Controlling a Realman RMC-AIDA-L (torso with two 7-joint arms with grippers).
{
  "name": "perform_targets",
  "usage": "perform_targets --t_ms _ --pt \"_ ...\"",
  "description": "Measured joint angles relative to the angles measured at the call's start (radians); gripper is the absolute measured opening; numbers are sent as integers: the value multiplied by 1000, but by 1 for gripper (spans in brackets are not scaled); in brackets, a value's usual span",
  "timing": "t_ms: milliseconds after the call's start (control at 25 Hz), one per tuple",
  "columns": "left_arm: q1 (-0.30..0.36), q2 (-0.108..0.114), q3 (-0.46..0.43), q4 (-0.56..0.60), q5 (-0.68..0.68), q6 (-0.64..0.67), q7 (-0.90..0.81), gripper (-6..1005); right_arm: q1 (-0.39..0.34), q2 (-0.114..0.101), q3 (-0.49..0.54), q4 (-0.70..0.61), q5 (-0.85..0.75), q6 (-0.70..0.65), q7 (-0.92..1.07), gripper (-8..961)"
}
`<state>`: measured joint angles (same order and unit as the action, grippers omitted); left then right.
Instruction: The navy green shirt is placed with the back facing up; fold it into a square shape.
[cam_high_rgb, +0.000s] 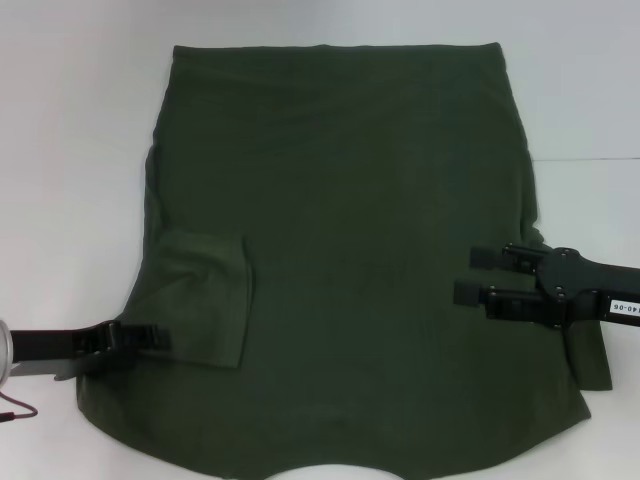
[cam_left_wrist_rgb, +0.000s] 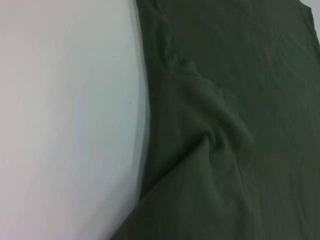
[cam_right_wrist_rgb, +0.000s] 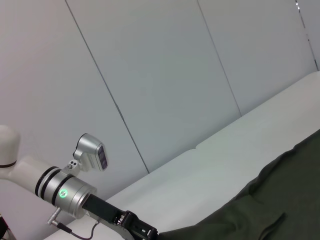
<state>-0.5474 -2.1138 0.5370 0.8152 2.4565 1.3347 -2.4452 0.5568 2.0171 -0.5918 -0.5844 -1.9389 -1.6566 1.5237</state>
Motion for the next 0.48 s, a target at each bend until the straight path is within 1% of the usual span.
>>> perform_targets --t_ms 480 --pt "-4 4 0 0 6 -19 0 674 -4 1 6 0 0 0 -3 866"
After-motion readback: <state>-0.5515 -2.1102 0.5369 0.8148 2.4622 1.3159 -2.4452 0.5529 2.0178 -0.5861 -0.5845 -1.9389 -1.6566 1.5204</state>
